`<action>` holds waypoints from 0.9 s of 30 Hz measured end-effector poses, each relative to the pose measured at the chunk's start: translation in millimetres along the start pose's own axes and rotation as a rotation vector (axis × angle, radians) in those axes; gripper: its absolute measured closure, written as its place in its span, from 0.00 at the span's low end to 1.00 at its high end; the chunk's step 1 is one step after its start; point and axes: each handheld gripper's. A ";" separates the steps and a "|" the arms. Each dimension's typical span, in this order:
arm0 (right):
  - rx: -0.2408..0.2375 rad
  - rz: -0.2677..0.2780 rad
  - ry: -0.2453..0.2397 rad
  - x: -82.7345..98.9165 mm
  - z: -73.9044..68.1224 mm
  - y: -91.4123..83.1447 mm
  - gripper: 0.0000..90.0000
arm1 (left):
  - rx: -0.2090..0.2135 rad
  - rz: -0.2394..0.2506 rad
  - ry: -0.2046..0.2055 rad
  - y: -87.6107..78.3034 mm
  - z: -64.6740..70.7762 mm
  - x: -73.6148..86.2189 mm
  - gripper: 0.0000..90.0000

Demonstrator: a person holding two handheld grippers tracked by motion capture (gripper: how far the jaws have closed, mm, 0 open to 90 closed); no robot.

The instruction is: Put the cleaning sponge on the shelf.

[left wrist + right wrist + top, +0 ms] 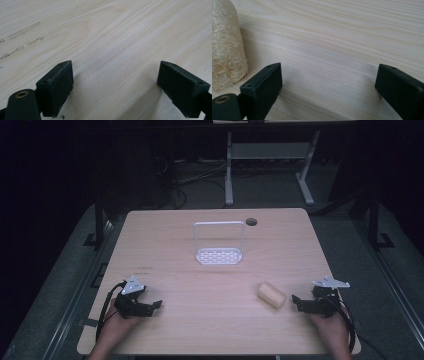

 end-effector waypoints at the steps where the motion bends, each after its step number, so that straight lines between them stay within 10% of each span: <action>1: 0.000 0.001 0.000 0.1 0.0 0.0 0.08 | 0.000 0.000 0.000 0.0 0.0 0.0 0.15; 27: -0.021 0.003 -0.044 -6.0 1.2 -7.5 0.16 | 0.004 0.001 0.002 -1.1 0.3 0.7 0.15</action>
Point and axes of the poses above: each handheld gripper's, and its own axes: y roughly forward along the jaws, x roughly out of its underside, z roughly to its right, and after that the axes turned 14 degrees about z, right-handed
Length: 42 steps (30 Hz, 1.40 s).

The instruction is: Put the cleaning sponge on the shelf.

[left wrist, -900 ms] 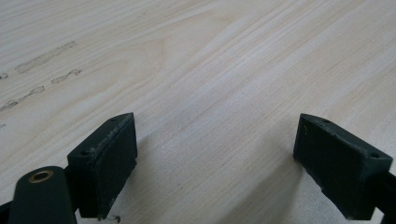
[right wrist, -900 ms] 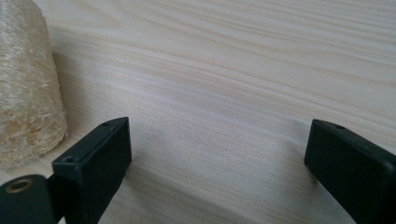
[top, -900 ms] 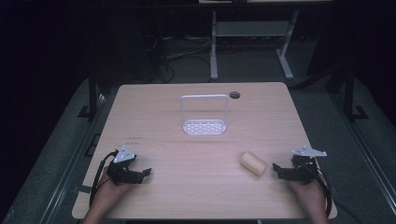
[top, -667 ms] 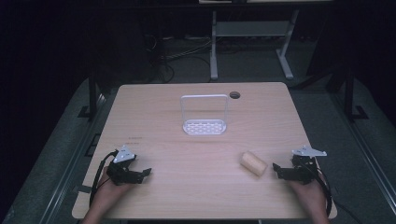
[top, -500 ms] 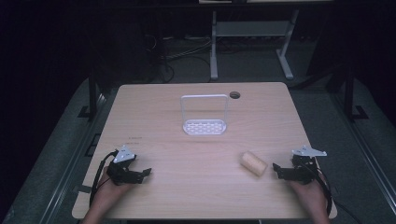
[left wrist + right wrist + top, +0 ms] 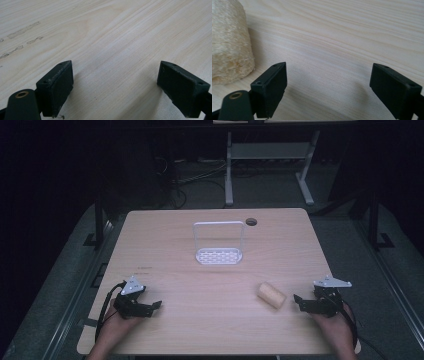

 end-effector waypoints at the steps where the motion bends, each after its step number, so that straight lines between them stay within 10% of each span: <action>1: -0.003 0.000 0.003 -0.8 0.2 -1.0 0.16 | 0.000 0.000 0.000 0.0 0.0 0.0 0.15; 42: -0.191 0.095 -0.021 -42.5 -22.1 -27.5 0.16 | 0.000 -0.001 0.001 -0.1 -0.1 0.0 0.15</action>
Point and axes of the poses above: each handheld gripper's, and its own axes: y roughly forward along the jaws, x roughly out of its underside, z roughly to its right, and after that the axes turned 14 degrees about z, right-handed
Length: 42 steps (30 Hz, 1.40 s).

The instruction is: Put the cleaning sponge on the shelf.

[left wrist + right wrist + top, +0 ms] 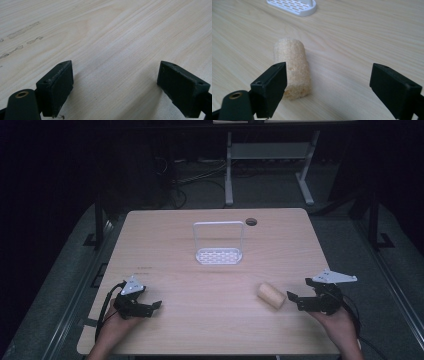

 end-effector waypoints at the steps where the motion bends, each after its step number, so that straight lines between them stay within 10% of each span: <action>1: -0.002 0.003 -0.001 -1.3 0.0 0.1 0.16 | 0.000 0.000 0.000 0.0 0.0 0.0 0.15; 42: -0.161 -0.088 -0.121 -19.3 -24.7 45.9 0.16 | 0.001 0.000 0.000 -0.1 0.1 0.1 0.15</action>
Point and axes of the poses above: each handheld gripper's, and its own axes: y roughly forward along the jaws, x roughly out of its underside, z roughly to its right, and after that the axes turned 14 degrees about z, right-handed
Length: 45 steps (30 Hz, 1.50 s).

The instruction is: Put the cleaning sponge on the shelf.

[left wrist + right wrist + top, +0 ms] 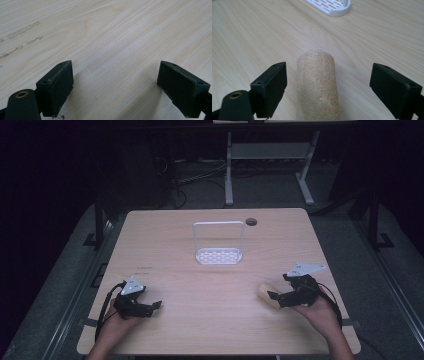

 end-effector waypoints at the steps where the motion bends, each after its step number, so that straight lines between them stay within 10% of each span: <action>1: -0.003 -0.005 0.001 0.4 -0.4 1.0 0.16 | 0.000 0.000 -0.001 0.0 0.1 0.0 0.15; 45: -0.021 -0.155 -0.048 18.7 -8.2 31.0 0.26 | 0.002 0.000 0.001 -0.2 0.1 0.1 0.14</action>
Point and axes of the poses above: each handheld gripper's, and its own axes: y roughly forward along the jaws, x roughly out of its underside, z roughly to its right, and after that the axes turned 14 degrees about z, right-handed
